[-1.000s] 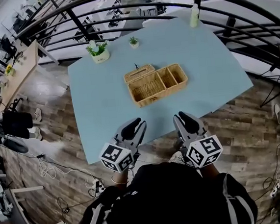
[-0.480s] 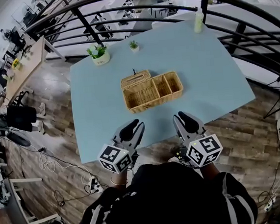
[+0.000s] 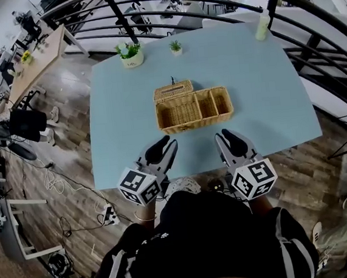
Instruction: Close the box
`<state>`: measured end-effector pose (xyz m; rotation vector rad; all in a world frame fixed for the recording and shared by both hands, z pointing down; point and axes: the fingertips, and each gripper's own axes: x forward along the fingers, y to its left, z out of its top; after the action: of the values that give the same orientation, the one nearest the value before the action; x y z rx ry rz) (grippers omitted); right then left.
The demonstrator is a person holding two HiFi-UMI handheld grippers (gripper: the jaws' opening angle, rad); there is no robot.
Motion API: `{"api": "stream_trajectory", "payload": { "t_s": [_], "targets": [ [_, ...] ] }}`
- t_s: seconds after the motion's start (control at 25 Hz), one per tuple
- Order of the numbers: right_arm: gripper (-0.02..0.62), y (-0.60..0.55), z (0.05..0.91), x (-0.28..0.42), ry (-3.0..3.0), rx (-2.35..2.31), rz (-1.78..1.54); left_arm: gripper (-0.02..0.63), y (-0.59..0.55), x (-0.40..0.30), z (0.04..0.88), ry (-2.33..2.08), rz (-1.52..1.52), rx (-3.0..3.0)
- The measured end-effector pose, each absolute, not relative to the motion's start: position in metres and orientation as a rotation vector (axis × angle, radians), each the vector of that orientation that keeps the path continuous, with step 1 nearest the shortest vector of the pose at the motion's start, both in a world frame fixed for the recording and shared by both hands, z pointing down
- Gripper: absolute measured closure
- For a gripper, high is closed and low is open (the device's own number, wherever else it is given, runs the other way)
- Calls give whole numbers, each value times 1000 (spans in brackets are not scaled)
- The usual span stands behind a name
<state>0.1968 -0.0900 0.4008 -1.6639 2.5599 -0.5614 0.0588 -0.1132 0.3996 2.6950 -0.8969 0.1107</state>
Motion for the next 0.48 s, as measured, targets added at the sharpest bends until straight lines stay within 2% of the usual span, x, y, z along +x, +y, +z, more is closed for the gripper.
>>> {"api": "stream_trajectory", "payload": {
  "t_s": [0.48],
  "targets": [
    [497,-178,407,187,2685,-1666,-570,502,-202,1,409,-1056,146,2622]
  ]
}}
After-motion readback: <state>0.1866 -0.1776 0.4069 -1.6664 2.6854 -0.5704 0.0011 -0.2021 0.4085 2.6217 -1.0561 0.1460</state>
